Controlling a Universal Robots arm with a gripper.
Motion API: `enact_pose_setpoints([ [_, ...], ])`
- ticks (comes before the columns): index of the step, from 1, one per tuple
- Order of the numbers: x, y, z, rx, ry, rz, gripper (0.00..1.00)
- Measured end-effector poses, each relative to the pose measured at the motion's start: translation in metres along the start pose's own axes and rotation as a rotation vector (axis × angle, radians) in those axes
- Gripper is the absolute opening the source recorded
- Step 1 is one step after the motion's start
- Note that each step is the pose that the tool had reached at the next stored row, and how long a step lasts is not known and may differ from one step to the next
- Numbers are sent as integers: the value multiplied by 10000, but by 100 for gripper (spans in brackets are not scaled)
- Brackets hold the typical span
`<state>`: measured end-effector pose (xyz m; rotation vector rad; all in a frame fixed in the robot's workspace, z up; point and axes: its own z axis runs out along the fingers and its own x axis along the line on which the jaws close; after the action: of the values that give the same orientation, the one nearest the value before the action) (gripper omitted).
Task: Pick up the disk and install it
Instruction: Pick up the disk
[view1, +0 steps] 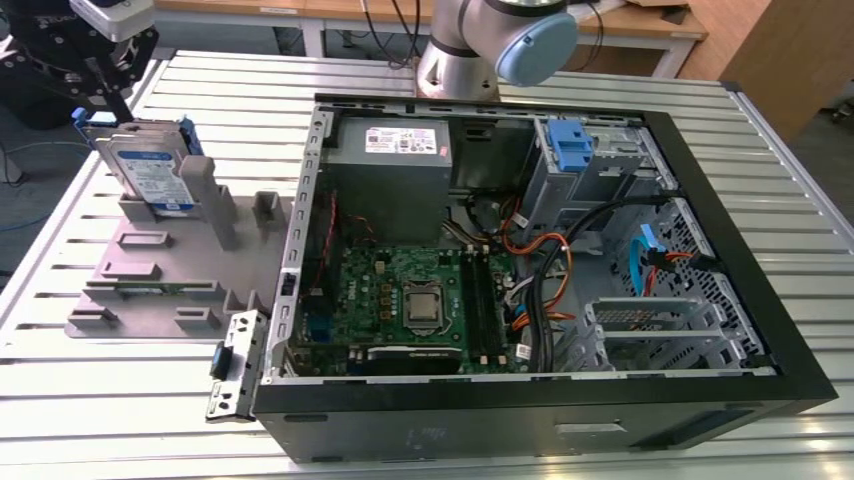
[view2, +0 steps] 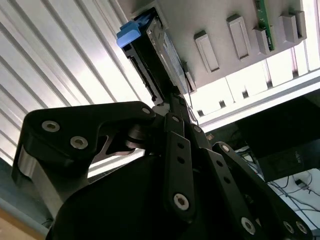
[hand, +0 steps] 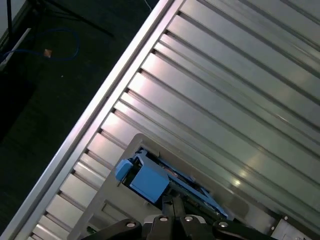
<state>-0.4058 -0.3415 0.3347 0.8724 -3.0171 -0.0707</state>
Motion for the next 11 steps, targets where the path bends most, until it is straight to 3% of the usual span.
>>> enact_pose_setpoints([
  [6,0,0,0,0,1,-25,11],
  [11,0,0,3,-10,35,-828,11],
])
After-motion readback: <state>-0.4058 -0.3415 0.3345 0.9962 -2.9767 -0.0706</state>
